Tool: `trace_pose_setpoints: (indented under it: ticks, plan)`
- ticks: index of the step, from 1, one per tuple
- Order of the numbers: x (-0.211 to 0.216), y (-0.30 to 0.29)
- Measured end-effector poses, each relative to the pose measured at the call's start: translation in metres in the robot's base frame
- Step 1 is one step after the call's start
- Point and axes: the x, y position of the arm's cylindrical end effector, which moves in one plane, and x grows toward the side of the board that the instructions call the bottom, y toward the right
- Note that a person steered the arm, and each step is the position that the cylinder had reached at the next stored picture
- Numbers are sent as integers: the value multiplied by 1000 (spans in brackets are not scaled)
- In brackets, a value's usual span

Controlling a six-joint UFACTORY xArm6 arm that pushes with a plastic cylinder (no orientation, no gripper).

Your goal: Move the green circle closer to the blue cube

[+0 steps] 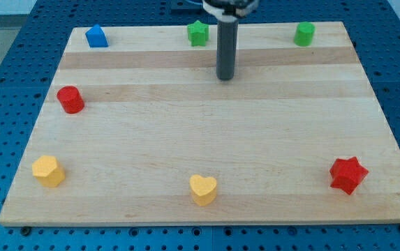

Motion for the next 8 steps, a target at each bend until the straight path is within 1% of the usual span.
trace_pose_setpoints:
  ticks: [1,2,3,4,5,6,7,8]
  plan:
    - [-7,0]
    - [-24,-1]
    - [-56,-5]
    - [-78,-5]
    - [-63,13]
    - [-29,66]
    - [-29,146]
    - [-60,200]
